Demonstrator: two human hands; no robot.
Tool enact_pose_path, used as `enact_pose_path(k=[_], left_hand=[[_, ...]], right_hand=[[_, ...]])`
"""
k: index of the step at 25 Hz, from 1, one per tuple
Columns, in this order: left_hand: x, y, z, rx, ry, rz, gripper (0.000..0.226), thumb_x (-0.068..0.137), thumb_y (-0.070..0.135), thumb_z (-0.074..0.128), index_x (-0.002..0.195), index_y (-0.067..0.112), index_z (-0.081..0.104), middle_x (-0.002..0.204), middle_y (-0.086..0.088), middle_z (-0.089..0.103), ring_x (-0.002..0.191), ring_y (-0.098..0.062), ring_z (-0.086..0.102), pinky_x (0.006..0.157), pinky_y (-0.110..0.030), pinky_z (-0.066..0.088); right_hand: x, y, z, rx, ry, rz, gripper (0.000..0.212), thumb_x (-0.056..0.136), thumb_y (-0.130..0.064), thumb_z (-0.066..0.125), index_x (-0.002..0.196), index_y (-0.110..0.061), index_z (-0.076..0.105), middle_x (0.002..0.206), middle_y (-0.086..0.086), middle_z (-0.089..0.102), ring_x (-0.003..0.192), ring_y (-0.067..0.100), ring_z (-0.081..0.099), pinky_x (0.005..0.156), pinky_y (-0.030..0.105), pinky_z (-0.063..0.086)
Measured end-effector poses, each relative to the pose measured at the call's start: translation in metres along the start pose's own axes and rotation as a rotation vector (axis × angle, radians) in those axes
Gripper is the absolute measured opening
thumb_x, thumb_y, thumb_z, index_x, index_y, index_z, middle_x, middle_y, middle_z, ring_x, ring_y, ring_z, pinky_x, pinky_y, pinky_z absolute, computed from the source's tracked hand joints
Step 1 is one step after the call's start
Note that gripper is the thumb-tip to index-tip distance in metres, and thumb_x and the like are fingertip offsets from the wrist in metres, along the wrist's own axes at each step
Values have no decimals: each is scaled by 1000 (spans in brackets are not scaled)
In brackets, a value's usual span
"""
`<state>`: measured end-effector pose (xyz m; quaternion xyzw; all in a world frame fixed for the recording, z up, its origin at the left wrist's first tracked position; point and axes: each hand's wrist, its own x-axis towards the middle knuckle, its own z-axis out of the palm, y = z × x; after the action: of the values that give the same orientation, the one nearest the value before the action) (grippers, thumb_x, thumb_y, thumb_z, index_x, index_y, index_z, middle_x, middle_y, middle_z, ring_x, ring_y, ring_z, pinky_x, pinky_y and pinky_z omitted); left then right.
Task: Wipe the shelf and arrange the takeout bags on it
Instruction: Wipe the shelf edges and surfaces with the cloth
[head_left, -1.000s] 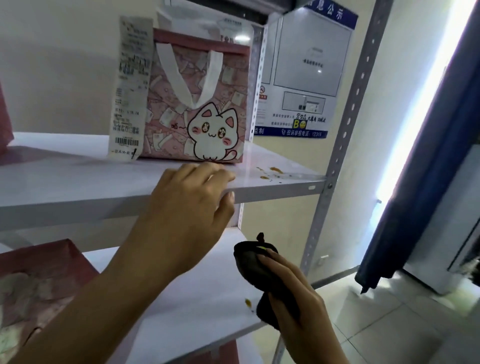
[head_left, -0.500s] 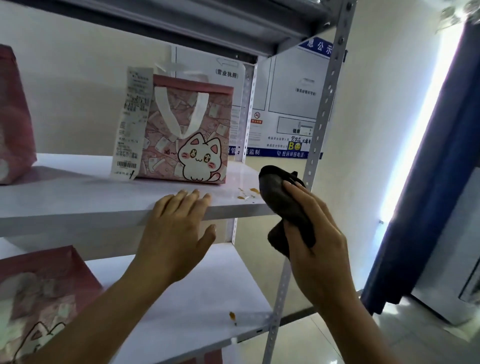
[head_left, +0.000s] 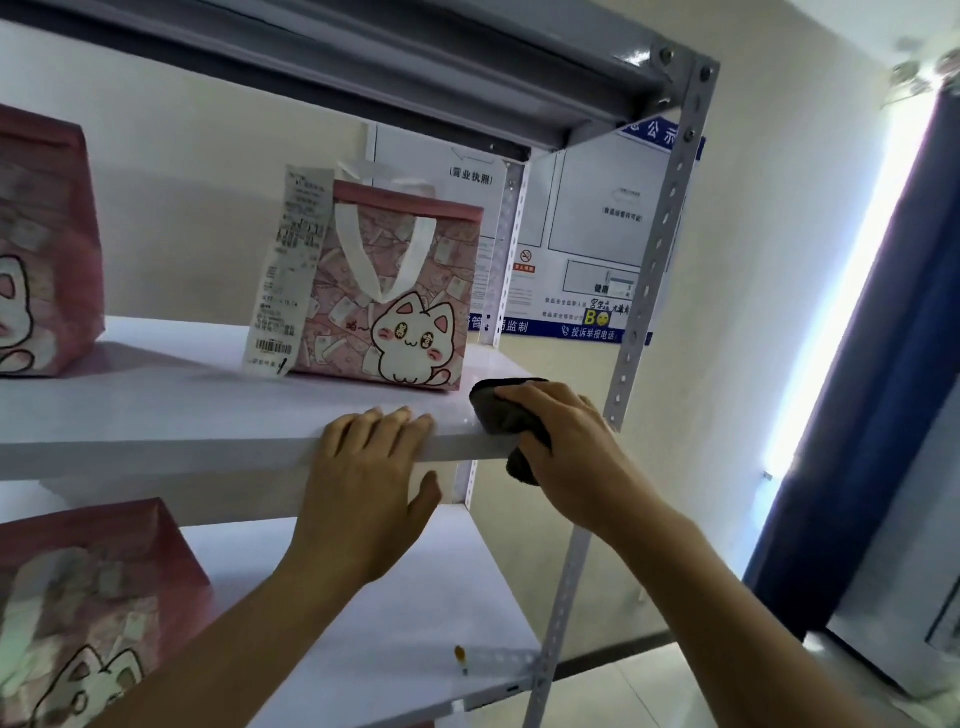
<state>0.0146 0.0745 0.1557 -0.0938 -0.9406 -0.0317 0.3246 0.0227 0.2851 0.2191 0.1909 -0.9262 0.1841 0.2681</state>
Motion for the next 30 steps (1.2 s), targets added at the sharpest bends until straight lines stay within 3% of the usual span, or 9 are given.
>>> enact_pose_path(k=[3,6,12,16,19,22,24,27,30], left_hand=[[1,-2,5,-16,33,21,59,90,52,35,138,21,53,137,-3,59,126,-27,53,107,-45,37],[1,-2,7,-41,55,30,60,93,53,31,136,19,55,136,-5,60,126,-29,52,108,-45,37],[1,0,10,-109,63,2,59,96,55,30,137,21,55,137,-4,60,128,-28,52,111,-46,35],[2,-2,10,-131,83,13,57,96,55,33,134,22,59,134,-2,62,125,-26,54,108,-45,38],[8,-5,5,-124,125,13,51,93,51,36,123,23,67,124,0,69,112,-24,62,96,-43,45],[21,-12,4,-110,141,55,42,95,44,34,108,26,70,105,4,72,93,-21,62,84,-39,46],[22,-16,10,-75,153,99,38,99,41,35,113,26,67,109,2,70,98,-21,62,88,-40,47],[15,-18,18,-38,205,128,37,99,38,41,126,24,63,126,-2,68,114,-25,63,100,-43,49],[18,-19,18,-34,248,127,38,98,36,43,125,23,67,123,1,71,112,-21,66,98,-40,50]], right_hand=[[7,-8,8,-35,-142,44,39,102,-22,46,138,-34,55,125,-5,57,109,17,52,95,34,47],[32,-1,12,-102,-167,167,30,101,-22,44,121,-27,65,105,1,63,91,19,60,86,37,53],[97,8,14,-106,-362,385,38,103,-22,41,135,-24,62,126,5,61,110,27,57,100,37,45],[112,4,26,-18,-332,420,34,104,-25,39,120,-9,66,108,11,63,96,26,57,85,35,45],[90,-3,24,-5,-292,367,32,102,-23,41,113,-19,70,104,9,65,96,26,59,80,34,44],[60,-6,11,102,-300,375,36,101,-25,42,116,-35,73,105,2,70,97,24,63,92,38,53],[62,-1,8,167,-279,447,34,100,-25,43,114,-31,74,103,2,70,95,23,64,93,39,53],[86,11,14,39,-237,528,34,101,-26,41,114,-16,70,106,10,67,94,27,59,89,37,48],[107,14,24,28,-243,556,34,102,-28,41,117,-11,66,106,10,63,90,25,56,86,36,47]])
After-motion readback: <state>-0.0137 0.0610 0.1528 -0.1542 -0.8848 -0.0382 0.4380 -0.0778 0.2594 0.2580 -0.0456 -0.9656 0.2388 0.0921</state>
